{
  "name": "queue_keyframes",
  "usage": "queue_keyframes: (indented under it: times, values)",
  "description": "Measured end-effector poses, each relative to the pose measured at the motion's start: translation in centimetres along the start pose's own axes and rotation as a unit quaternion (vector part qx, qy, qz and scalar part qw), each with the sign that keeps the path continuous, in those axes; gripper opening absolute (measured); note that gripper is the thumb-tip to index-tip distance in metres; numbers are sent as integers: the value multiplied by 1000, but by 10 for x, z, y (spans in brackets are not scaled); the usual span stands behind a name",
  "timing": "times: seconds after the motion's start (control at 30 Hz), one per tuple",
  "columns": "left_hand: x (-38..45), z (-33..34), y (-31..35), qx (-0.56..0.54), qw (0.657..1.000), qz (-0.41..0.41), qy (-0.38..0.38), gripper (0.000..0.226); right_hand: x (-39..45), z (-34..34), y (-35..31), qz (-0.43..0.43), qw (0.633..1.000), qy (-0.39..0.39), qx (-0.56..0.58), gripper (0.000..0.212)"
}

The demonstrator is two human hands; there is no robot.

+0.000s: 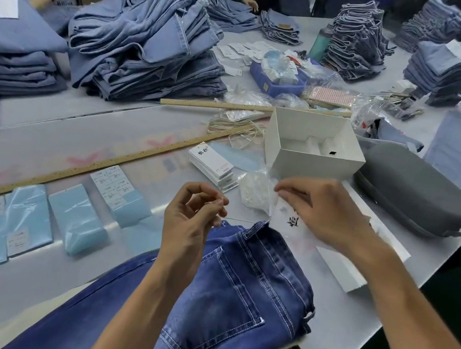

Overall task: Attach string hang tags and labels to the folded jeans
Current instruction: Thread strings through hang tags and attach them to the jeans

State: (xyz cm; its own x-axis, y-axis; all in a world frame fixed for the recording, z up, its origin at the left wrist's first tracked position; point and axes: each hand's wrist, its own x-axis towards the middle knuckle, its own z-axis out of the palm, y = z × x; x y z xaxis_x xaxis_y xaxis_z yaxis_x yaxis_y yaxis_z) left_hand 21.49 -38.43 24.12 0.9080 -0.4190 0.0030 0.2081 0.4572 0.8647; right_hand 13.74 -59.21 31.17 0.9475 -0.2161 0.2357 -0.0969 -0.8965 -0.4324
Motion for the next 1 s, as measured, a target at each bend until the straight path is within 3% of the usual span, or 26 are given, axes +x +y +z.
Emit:
queue_keyframes:
  times: [0.3,0.37,0.47,0.53,0.63,0.87,1.0]
  values:
    - [7,4,-2,21,1000,14,11,16,-1,34,20,179,959,-164,145,9]
    - [7,2,1,42,998,36,6,16,-22,53,19,159,976,-90,120,20]
    - [6,-1,2,70,996,60,-14,22,-54,79,11,74,987,120,81,29]
    - [3,0,0,89,994,59,-24,24,-66,89,5,93,978,163,94,27]
    - [-2,6,-7,98,993,47,-36,25,-71,95,3,147,974,140,103,24]
    - [-8,6,-18,131,988,48,-64,26,-56,98,7,180,980,73,48,10]
    - [-10,3,-21,170,981,60,-73,28,-56,98,8,189,975,84,79,9]
